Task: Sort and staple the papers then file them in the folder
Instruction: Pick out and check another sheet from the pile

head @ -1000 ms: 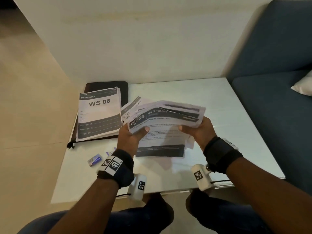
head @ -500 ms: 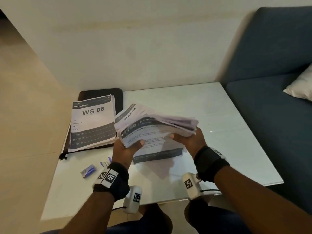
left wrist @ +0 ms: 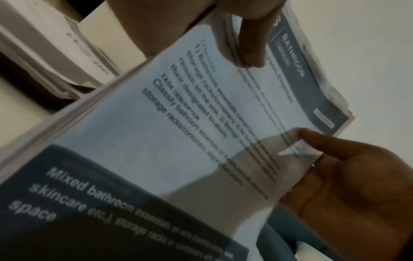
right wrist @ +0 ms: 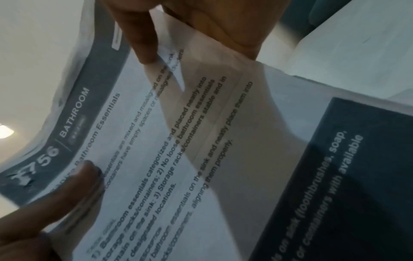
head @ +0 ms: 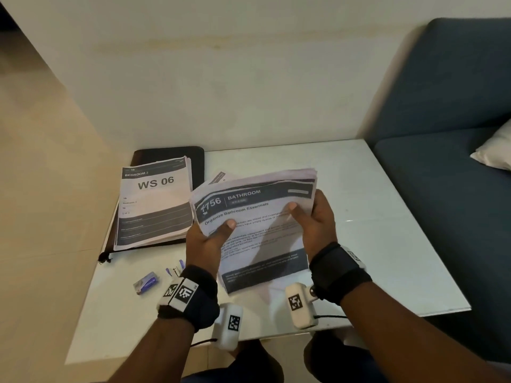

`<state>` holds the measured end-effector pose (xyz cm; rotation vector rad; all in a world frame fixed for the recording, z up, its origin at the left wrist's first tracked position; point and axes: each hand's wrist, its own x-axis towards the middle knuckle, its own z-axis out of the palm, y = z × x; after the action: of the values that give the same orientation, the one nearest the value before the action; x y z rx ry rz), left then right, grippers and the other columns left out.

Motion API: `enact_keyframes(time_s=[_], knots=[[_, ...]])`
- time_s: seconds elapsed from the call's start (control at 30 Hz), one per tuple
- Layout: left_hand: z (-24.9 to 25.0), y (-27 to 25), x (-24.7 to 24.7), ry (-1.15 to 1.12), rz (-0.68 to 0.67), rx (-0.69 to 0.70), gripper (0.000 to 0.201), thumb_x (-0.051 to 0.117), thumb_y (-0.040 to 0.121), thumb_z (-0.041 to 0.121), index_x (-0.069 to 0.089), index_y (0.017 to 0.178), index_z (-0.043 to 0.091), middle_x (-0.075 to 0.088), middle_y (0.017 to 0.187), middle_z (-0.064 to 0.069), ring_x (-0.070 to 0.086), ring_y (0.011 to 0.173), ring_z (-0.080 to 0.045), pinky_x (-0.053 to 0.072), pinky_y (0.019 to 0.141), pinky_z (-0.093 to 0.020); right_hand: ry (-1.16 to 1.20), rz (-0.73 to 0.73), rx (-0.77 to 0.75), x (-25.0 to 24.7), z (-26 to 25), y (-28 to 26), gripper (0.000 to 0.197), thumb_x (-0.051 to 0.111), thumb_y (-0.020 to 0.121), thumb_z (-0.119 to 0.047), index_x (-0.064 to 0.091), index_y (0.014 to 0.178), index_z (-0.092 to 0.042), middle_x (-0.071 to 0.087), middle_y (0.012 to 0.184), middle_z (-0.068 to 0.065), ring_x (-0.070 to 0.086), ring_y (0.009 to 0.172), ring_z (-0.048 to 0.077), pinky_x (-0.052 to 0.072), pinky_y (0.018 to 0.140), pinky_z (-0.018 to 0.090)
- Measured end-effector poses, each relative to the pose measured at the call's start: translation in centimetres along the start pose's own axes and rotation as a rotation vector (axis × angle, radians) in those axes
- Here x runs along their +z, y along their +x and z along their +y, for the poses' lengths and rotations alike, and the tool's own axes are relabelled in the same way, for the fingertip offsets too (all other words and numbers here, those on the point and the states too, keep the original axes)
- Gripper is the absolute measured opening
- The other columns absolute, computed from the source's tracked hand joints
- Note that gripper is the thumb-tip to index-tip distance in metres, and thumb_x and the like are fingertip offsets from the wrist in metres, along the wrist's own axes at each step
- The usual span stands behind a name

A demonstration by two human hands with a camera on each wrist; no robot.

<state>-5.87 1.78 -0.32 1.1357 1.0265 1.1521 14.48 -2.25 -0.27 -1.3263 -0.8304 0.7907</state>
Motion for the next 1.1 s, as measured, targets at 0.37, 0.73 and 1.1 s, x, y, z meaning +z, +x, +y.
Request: enact_keyframes(time_s=[0.37, 0.73, 1.1], knots=[[0.5, -0.7, 0.6, 0.024, -0.055, 0.099, 0.021, 0.071, 0.082, 0.022, 0.068, 0.103, 0.022, 0.074, 0.106, 0.004, 0.069, 0.100, -0.013, 0.058, 0.084, -0.030, 0.010, 0.091, -0.063, -0.4, -0.5, -0.8, 0.026, 0.058, 0.067, -0.004, 0.071, 0.077, -0.024, 0.072, 0.074, -0.012, 0.067, 0.075, 0.008, 0.054, 0.065, 0.024], [-1.6, -1.3, 0.0, 0.174, -0.063, 0.045, 0.017, 0.064, 0.093, 0.014, 0.066, 0.092, 0.031, 0.073, 0.085, 0.021, 0.067, 0.089, 0.002, 0.051, 0.075, -0.012, -0.020, 0.110, 0.083, -0.7, 2.2, -1.4, 0.022, 0.060, 0.068, -0.006, 0.069, 0.081, -0.020, 0.072, 0.076, -0.007, 0.067, 0.075, 0.012, 0.052, 0.067, 0.033], [-2.4, -0.6, 0.0, 0.186, 0.007, 0.036, 0.028, 0.060, 0.093, 0.033, 0.062, 0.119, 0.024, 0.068, 0.114, 0.014, 0.063, 0.110, -0.005, 0.051, 0.093, -0.022, -0.026, 0.096, -0.024, 0.9, 0.7, -0.8, 0.032, 0.062, 0.074, 0.002, 0.068, 0.092, -0.023, 0.072, 0.085, -0.010, 0.067, 0.081, 0.007, 0.054, 0.071, 0.026]])
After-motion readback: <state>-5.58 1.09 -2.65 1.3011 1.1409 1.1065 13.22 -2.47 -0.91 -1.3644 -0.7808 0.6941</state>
